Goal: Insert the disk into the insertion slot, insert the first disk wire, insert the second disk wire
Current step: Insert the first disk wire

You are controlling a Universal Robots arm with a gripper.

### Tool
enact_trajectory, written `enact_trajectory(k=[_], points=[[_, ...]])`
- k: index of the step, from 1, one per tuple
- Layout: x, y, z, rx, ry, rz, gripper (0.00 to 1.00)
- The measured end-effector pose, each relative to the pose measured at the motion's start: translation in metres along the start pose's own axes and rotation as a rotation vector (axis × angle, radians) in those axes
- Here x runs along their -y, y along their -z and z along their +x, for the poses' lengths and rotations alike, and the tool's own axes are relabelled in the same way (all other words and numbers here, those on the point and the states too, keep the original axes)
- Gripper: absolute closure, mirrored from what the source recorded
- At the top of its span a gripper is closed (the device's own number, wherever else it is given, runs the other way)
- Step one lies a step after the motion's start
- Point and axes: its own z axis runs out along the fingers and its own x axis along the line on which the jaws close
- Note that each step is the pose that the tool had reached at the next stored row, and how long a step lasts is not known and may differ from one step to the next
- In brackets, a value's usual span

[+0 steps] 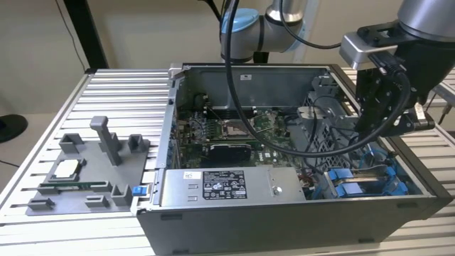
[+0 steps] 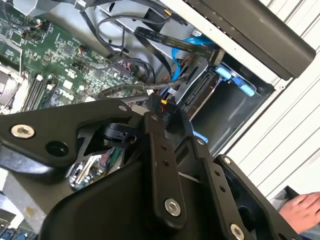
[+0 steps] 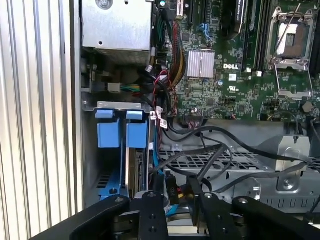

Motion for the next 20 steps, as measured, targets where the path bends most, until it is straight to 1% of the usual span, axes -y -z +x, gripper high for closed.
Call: enact_trajectory(k=[3,5,11,14,16,20], points=[[0.0000,-0.0001,0.0000,0.0035,-0.002,0.0002,1.00],[0.0000,-0.0001,0.0000,0.0037,-0.002,0.0000,1.00],[0.0000,-0.0003,0.0001,0.0038,-0.003,-0.0068,1.00],[0.0001,-0.0004,0.0008,0.0038,-0.003,-0.0120,1.00],[0.0001,-0.0005,0.0018,0.0038,-0.004,-0.0170,1.00],[0.0001,-0.0010,0.0054,0.0039,-0.005,-0.0294,1.00]])
